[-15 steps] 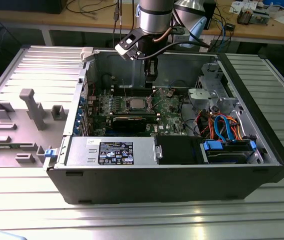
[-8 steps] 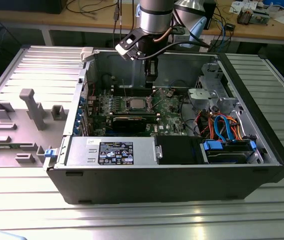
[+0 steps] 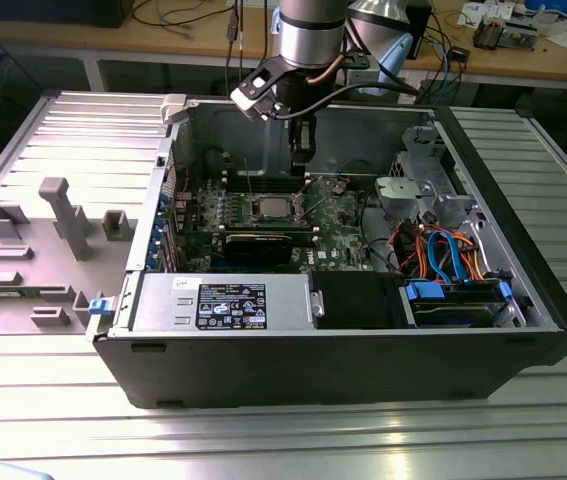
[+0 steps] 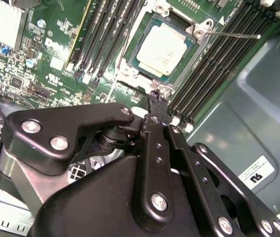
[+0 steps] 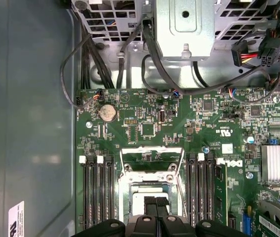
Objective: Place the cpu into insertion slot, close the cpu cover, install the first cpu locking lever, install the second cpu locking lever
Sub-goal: 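Close the cpu cover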
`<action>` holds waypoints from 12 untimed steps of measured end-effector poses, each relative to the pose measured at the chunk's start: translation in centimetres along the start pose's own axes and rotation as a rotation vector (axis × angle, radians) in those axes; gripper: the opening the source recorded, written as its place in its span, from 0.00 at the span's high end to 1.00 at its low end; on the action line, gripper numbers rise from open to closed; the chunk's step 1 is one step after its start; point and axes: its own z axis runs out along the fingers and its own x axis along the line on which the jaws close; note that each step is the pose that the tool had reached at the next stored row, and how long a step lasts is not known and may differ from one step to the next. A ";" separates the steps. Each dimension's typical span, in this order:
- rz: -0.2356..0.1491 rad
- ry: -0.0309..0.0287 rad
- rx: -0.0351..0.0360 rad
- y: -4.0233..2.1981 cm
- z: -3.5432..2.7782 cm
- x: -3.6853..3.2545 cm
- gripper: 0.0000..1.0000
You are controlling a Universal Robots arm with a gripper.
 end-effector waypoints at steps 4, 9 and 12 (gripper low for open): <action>0.000 0.0001 0.0000 0.50 0.01 0.01 0.89; 0.000 0.0002 0.0000 0.59 0.02 0.01 0.89; 0.000 0.0002 -0.0001 0.63 0.02 0.01 0.89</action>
